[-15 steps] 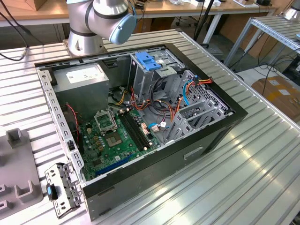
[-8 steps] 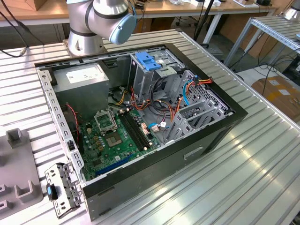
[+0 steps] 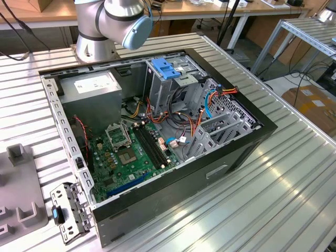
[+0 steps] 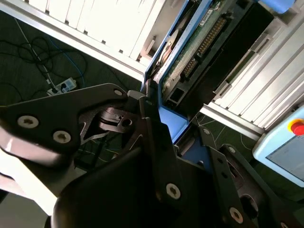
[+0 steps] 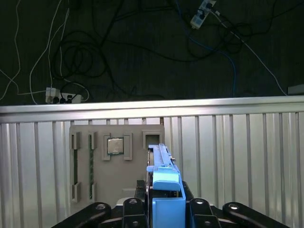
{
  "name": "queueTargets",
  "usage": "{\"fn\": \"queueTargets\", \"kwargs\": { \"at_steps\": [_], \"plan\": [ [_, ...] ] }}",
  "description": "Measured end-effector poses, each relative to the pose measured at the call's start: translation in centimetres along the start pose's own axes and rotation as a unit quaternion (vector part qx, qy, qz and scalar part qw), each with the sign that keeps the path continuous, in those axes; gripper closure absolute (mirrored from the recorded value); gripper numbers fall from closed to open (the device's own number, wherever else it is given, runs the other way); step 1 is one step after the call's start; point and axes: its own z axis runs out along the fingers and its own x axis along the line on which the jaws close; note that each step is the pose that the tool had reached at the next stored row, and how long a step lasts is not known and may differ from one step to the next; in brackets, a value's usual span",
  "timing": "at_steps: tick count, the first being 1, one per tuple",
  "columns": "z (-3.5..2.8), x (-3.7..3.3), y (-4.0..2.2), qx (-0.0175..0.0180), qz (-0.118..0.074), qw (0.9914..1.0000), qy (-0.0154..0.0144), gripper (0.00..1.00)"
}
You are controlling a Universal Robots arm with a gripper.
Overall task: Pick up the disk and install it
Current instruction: 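Pick up the disk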
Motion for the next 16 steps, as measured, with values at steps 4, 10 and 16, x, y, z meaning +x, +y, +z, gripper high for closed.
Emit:
{"fn": "queueTargets", "kwargs": {
  "at_steps": [4,10,16],
  "plan": [
    [-0.13,0.0,0.0,-0.0001,0.0,1.0,0.0001,0.63],
    [-1.1,-0.02,0.02,-0.0001,0.0,1.0,0.0,0.63],
    [-1.76,-0.03,0.02,-0.0001,0.0,1.0,0.0001,0.63]
  ]
}}
